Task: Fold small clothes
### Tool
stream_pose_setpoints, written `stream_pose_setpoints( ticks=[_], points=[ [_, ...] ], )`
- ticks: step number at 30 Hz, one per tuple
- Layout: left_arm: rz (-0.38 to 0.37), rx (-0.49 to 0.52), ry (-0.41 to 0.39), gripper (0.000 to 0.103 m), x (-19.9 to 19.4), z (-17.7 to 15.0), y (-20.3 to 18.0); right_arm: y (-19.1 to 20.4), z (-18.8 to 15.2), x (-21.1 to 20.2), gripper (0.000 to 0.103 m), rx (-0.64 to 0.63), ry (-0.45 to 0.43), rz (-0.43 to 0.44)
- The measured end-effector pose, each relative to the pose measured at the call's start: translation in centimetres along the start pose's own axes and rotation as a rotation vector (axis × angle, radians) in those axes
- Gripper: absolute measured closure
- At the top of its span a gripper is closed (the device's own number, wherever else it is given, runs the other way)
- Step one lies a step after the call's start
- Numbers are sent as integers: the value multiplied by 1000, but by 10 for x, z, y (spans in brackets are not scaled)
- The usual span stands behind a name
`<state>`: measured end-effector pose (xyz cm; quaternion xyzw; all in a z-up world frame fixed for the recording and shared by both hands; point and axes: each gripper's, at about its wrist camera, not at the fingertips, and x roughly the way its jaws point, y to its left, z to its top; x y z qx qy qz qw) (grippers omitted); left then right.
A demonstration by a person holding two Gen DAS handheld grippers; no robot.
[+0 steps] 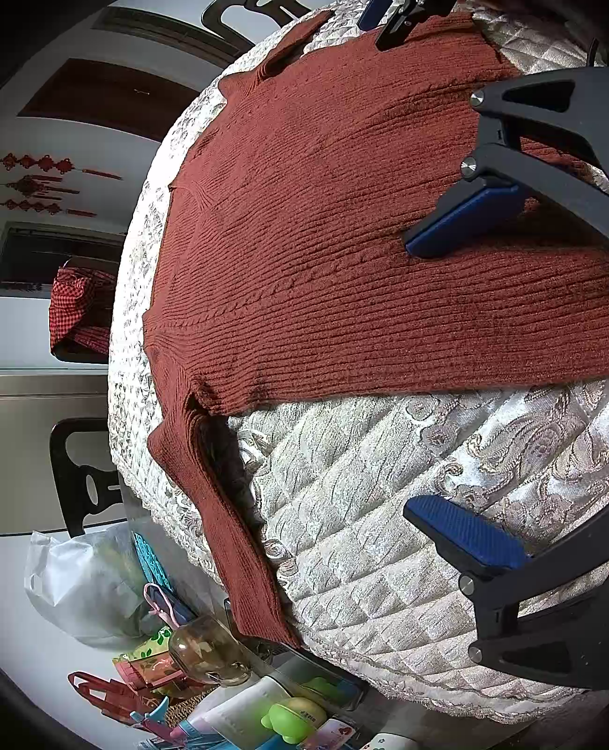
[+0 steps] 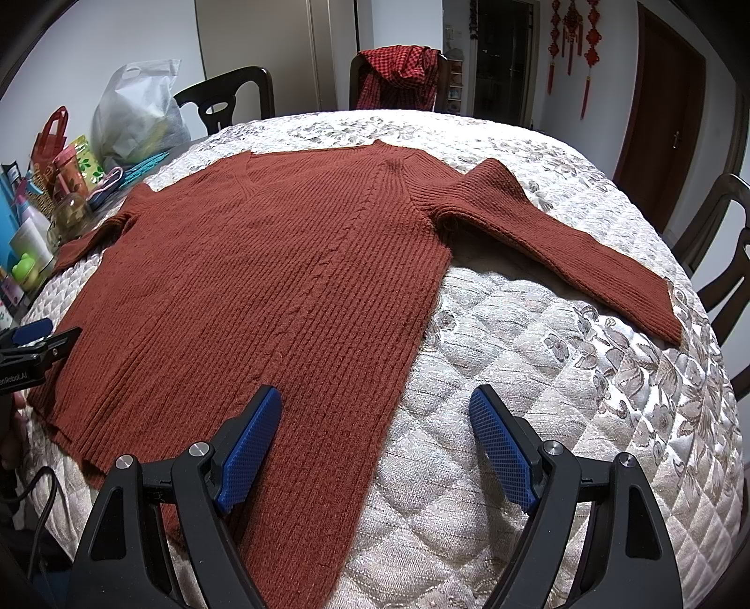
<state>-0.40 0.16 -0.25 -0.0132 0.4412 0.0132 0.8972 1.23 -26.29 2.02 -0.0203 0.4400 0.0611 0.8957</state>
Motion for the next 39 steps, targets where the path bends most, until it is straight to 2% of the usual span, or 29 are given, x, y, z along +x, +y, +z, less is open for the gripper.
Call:
stream_pose_setpoints(
  ticks=[39],
  points=[
    [1,-7,9,0,1,-2,5,-1,3,0,20,4,9,0]
  ],
)
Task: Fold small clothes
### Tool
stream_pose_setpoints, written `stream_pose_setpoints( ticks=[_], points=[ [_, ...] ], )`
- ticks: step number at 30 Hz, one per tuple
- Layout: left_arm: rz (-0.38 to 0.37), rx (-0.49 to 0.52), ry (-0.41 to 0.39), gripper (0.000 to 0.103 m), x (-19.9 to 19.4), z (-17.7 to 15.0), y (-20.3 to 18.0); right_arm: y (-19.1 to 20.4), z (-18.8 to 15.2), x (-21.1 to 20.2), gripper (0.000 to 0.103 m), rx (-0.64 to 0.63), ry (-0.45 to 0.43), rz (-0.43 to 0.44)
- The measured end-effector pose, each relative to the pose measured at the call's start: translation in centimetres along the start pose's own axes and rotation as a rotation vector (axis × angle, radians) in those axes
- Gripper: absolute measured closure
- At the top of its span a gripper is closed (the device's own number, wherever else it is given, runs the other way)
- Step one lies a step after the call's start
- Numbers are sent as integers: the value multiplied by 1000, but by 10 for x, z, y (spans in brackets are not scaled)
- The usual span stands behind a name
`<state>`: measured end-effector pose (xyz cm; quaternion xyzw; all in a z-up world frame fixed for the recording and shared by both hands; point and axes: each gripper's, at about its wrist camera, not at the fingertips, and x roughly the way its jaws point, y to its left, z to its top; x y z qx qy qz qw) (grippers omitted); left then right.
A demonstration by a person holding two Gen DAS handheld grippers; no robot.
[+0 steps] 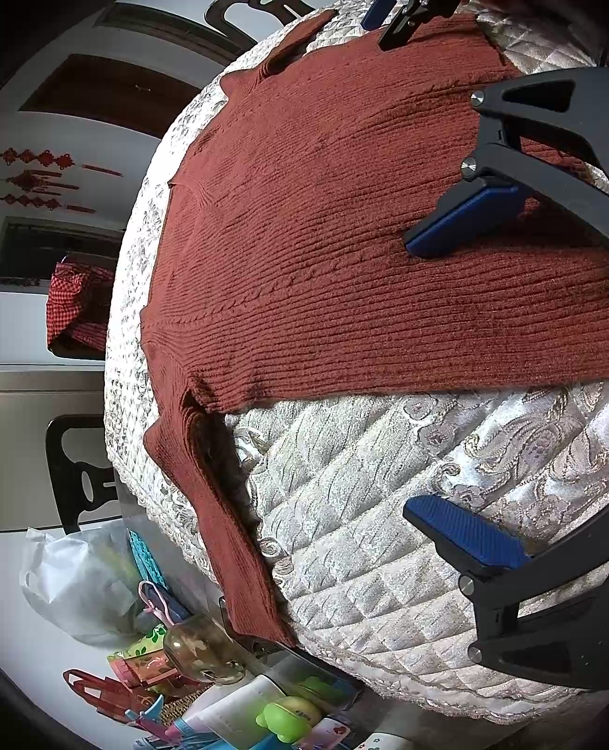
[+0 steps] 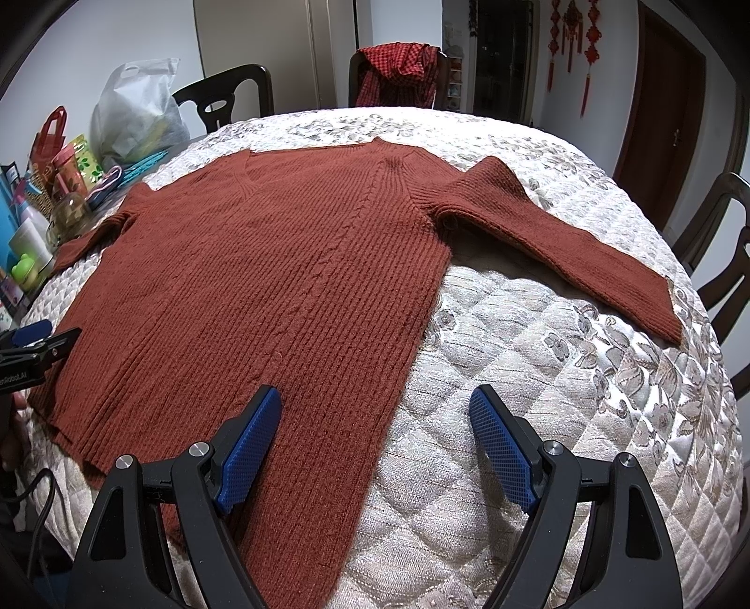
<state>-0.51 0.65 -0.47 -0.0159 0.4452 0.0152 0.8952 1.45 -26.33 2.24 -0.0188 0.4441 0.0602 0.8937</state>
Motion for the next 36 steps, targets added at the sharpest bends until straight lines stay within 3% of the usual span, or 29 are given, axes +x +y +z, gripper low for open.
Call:
stream_pose_setpoints(
  ticks=[25,31,36],
  points=[
    [-9,-3,11,0,-1,5,2,2,4,2,20,-8,17,-3],
    [-29,-33,-4,5,-3,17,17,9,15,-8,20,-26,-27,1],
    [-30,-117,-12,18,4,34,47,17,29,-6,20,-44,-45,23]
  ],
)
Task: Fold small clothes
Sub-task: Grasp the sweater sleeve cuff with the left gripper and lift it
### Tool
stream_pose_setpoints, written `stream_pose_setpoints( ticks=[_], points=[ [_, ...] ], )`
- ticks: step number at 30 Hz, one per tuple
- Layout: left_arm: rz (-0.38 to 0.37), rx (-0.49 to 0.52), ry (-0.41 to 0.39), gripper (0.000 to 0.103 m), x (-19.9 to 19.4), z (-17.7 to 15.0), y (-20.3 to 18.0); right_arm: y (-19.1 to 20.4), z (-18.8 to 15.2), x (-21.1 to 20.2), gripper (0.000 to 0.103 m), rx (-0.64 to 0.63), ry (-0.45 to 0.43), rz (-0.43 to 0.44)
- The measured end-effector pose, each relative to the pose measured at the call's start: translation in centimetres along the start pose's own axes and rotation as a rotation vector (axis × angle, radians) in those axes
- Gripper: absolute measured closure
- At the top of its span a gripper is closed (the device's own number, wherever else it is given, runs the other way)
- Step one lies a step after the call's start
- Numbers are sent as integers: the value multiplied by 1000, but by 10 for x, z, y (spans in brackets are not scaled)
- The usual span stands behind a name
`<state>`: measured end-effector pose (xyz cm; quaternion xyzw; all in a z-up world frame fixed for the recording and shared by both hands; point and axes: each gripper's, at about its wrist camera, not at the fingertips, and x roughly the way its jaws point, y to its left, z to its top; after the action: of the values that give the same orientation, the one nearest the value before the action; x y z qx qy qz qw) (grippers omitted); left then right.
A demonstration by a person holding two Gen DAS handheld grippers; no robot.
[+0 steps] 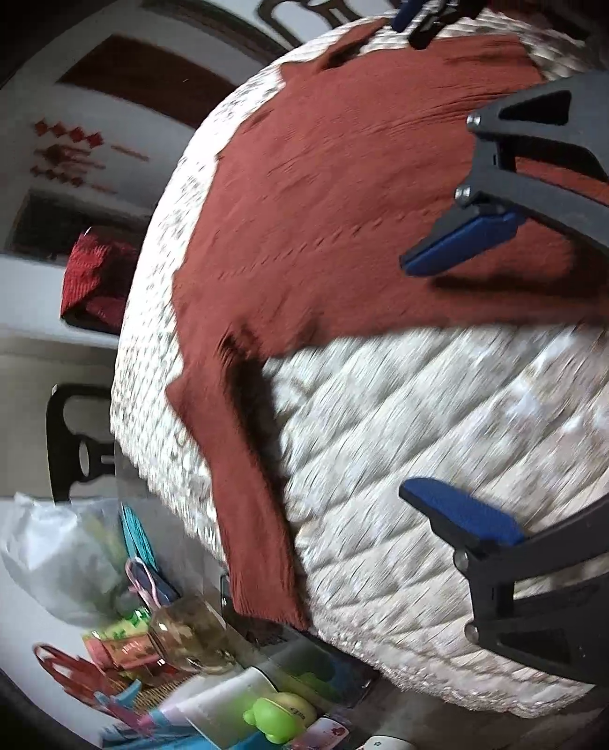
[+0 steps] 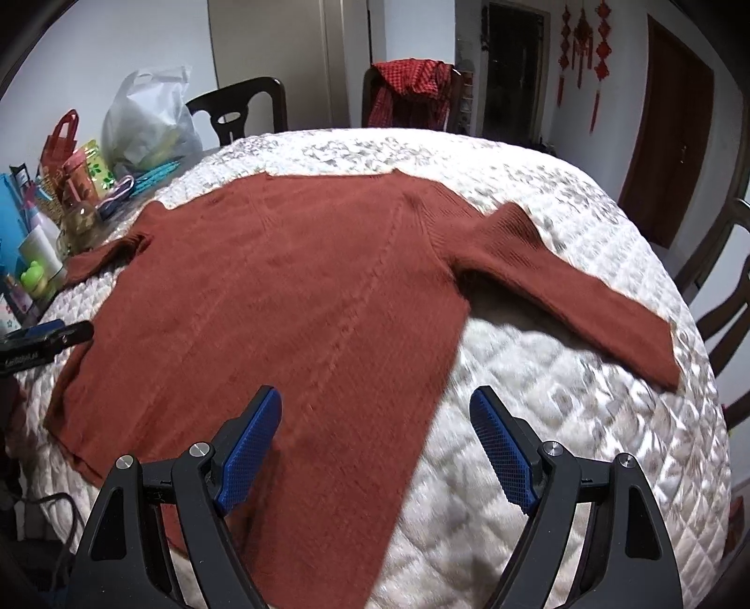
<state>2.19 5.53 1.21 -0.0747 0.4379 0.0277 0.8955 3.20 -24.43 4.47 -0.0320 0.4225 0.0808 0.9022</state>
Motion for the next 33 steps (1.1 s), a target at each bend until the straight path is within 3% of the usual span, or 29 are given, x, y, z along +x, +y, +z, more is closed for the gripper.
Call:
stream_pose_setpoints(
  ticks=[9,17,19,22,24,27,28,33],
  points=[
    [30,-233,-19,21,22,32,69,19,21,14,20,-57,-9,45],
    [61,-322,-32,23,35,50,92,24,28,28,20,-66,9,76],
    [94,-317,-35,29,39,54,92,23,30,30,20,-62,11,79],
    [164,-307,-36,46,43,59,94,21,31,31,20,-53,9,87],
    [192,-312,-41,69,44,62,98,19,32,32,20,-49,6,96],
    [184,-327,-44,92,46,65,106,17,31,33,20,-38,3,110],
    [172,-326,-43,96,46,66,107,16,31,33,20,-34,3,114],
    [109,-271,-100,96,29,81,95,12,30,32,20,-24,-2,131]
  ],
)
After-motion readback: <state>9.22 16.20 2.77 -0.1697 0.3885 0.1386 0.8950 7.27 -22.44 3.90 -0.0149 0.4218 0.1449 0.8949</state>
